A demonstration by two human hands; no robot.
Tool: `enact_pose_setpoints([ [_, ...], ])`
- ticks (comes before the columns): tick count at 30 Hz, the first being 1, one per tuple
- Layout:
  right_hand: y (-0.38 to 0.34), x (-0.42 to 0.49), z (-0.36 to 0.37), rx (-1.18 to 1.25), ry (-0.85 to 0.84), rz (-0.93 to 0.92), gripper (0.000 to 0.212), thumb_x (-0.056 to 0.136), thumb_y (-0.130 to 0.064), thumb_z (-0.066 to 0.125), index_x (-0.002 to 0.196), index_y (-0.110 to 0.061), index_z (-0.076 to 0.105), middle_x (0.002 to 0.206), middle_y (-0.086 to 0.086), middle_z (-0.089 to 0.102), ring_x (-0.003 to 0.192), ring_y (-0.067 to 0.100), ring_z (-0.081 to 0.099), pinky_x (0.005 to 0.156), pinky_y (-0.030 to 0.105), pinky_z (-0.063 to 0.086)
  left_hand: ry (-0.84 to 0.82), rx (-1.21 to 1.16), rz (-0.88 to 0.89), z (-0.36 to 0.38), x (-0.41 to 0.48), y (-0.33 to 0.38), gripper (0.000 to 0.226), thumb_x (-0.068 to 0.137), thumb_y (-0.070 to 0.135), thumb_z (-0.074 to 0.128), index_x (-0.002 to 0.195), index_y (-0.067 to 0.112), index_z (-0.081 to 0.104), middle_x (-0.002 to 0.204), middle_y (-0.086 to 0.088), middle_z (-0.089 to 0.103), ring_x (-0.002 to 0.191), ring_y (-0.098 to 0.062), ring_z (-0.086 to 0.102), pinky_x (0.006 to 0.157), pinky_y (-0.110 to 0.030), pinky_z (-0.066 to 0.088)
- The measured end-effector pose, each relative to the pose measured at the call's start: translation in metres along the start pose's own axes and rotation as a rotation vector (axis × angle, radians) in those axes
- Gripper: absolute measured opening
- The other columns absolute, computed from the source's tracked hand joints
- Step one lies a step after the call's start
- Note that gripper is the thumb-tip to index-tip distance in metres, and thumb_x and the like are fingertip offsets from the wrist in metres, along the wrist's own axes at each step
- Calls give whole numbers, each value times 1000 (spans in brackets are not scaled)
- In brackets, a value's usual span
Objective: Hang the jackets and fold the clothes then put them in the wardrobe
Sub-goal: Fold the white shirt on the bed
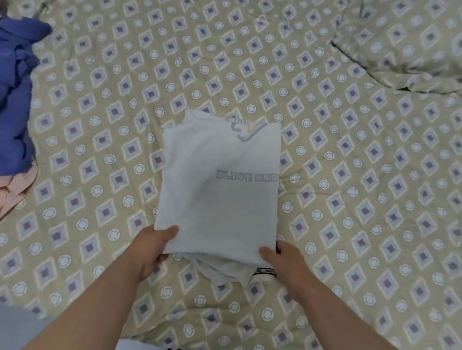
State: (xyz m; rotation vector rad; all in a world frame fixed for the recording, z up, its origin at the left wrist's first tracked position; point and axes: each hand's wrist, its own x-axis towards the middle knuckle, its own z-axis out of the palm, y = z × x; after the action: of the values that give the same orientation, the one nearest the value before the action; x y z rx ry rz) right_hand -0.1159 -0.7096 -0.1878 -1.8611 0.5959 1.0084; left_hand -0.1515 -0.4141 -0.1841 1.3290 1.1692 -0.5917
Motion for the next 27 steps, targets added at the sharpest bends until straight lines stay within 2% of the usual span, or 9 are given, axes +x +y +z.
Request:
enact_pose_setpoints([
  [5,32,-25,-32,-40,-384,235,19,97,-17,60,116,-18,62,102,2,74,84,17,72,68,32,59,-202,269,-200,-8,-19,-19,20,93,16,67,111,13,60,105,-12,67,87,-27,65,63,-34,56],
  [10,60,-51,-49,-79,-564,463,28,95,-10,62,123,-11,60,107,10,70,92,25,67,76,37,59,-414,560,-424,-10,-50,-39,20,89,8,69,109,8,64,84,-9,73,67,-20,66,54,-25,50],
  [12,52,-57,-55,-11,-502,425,30,97,-9,58,126,-10,59,108,14,68,90,28,64,71,38,56,-409,412,-362,-12,-60,-35,34,79,6,72,112,8,62,64,-3,69,48,-12,60,44,-20,44],
  [14,33,-59,-61,173,-390,343,32,95,-6,57,126,-11,61,109,14,73,89,29,70,68,35,55,-359,168,-266,-13,-64,-22,48,70,9,73,116,15,62,72,-9,70,51,-14,60,46,-23,48],
  [16,9,-57,-65,419,-262,282,35,91,-5,61,124,-17,62,108,12,75,91,29,73,68,35,57,-249,-112,-189,-8,-62,-4,39,82,6,69,118,21,60,76,-12,69,50,-15,59,43,-24,50],
  [19,-34,-38,-70,846,-122,285,23,87,-5,64,109,-14,64,86,11,75,65,20,71,50,28,57,-173,-425,-201,8,-55,34,16,90,9,60,104,15,65,60,-6,64,40,-12,54,41,-24,51],
  [22,-70,-11,-70,1186,-60,353,14,99,-3,46,101,-2,59,83,7,63,59,16,69,52,24,58,-183,-769,-272,28,-42,72,21,96,5,48,113,-1,60,85,-16,72,71,-25,73,73,-37,61],
  [25,-87,13,-62,1095,58,312,19,100,3,37,111,3,52,109,18,63,96,30,69,76,32,60,-93,-768,-227,47,-25,92,28,98,3,41,126,1,46,101,-22,66,92,-31,67,91,-39,55],
  [27,-90,23,-53,733,140,217,14,93,2,53,104,-5,57,90,9,61,75,21,63,61,29,57,-36,-503,-162,60,-19,96,20,92,0,50,112,0,53,85,-15,61,73,-23,63,70,-30,59],
])
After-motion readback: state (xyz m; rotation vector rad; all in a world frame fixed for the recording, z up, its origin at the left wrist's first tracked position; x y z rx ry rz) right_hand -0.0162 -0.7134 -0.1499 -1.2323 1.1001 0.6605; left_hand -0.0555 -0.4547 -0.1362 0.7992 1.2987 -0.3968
